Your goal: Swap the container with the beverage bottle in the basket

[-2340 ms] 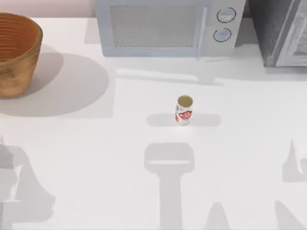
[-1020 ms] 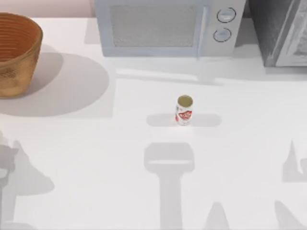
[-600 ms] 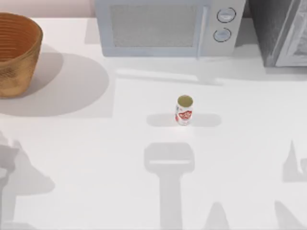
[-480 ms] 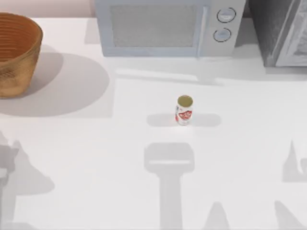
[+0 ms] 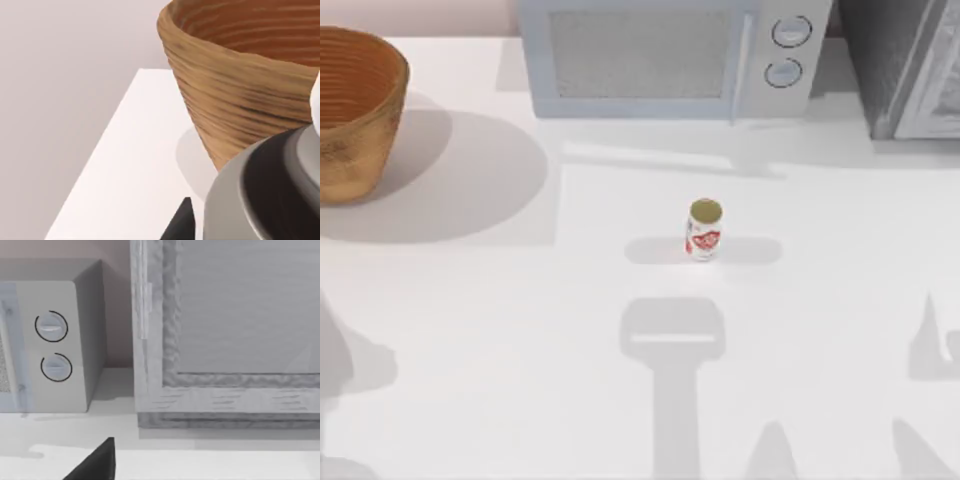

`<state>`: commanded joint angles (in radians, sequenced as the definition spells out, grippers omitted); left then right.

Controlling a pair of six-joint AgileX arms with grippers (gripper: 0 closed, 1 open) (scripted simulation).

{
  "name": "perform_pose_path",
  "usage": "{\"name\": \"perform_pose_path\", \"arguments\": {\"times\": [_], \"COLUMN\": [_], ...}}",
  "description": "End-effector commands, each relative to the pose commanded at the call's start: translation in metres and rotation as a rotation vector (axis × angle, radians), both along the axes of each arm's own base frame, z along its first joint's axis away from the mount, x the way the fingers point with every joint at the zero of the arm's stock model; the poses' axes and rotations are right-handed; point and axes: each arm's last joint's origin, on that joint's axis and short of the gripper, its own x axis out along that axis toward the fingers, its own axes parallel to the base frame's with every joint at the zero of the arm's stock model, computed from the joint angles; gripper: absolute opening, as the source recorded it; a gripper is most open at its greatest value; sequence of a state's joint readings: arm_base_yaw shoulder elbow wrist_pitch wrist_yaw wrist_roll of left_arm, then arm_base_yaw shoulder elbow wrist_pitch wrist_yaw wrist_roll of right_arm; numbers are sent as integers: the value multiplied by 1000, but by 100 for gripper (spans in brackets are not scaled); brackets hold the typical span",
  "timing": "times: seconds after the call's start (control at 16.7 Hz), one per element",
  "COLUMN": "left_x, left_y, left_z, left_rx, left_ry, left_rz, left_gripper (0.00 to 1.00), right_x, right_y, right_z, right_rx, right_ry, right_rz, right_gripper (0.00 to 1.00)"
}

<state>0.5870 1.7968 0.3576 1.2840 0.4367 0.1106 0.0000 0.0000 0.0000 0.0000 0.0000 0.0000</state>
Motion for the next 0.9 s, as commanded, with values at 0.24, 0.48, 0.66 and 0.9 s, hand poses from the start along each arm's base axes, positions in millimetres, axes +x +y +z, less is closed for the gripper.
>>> {"name": "perform_pose_path", "arguments": {"times": [0.24, 0.48, 0.66, 0.9], "left_x": [25, 60, 84, 105], "left_y": [34, 36, 15, -27], "left_z": [49, 112, 156, 199], "left_rx": [22, 20, 4, -20], "left_ry": [-41, -47, -23, 28], "left_rz": [100, 88, 18, -103], "left_gripper": [0, 0, 0, 0], "right_x": [0, 0, 0, 0], "right_y": [0, 0, 0, 0], "right_z": [0, 0, 0, 0], "right_rx": [0, 0, 0, 0], "right_ry": [0, 0, 0, 0], "right_rz": [0, 0, 0, 0], "right_gripper": [100, 100, 100, 100]}}
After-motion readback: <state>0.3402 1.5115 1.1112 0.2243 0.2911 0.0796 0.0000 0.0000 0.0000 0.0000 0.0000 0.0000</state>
